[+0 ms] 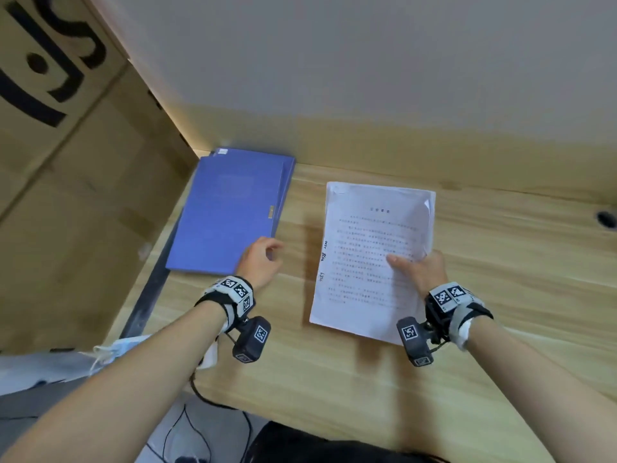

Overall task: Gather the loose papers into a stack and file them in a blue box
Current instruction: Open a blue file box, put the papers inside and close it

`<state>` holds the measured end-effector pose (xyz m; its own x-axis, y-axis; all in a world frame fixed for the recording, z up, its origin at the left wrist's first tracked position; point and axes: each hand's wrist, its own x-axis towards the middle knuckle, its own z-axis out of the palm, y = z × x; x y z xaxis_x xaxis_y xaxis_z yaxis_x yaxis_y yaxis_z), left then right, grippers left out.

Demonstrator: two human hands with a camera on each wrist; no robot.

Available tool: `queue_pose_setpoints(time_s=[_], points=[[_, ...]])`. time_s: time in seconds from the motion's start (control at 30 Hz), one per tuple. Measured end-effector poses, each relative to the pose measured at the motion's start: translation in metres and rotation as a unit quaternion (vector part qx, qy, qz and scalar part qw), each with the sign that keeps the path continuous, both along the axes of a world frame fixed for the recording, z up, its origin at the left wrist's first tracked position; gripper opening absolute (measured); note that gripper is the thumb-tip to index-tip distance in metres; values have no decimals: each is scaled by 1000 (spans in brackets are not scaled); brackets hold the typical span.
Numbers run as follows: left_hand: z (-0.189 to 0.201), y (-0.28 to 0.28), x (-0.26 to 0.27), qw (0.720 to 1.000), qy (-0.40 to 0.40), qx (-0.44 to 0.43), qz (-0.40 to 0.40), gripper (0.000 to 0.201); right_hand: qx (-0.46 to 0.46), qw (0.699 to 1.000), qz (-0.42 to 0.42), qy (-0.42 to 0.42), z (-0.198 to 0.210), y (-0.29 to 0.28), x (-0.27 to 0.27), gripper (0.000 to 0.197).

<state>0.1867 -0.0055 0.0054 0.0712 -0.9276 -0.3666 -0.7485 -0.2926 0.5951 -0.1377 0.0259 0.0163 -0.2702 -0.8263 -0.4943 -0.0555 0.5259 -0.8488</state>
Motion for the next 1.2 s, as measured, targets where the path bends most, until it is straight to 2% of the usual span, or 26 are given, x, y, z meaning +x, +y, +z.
queue_pose_setpoints(time_s=[0.07, 0.17, 0.27, 0.37, 0.47, 0.63, 0.9, 1.07, 1.2], points=[[-5, -21, 21, 993, -116, 12, 2, 56, 20, 1000, -3, 15, -4, -13, 16, 23], [-15, -39, 30, 962, -226, 144, -47, 105, 49, 998, -4, 43, -13, -30, 38, 24], [-32, -46, 21, 933, -291, 190, -94, 124, 63, 996, -7, 61, -20, -43, 55, 24], [-44, -50, 12, 930, -301, 195, -79, 125, 55, 995, -14, 82, -22, -52, 68, 18], [-54, -53, 8, 935, -299, 184, -41, 115, 49, 995, -21, 84, -21, -55, 76, 15], [-47, -38, 15, 959, -262, 99, -38, 114, 35, 996, -21, 77, -10, -55, 69, 16], [-13, 6, 35, 952, -281, 7, -117, 101, 20, 998, -37, 54, 4, -47, 45, 13], [11, 19, -1, 944, -289, -28, -157, 99, 20, 998, -39, 36, 11, -35, 30, 15], [26, 31, -48, 944, -270, -20, -189, 93, 29, 998, -36, 35, 12, -14, 4, 17]])
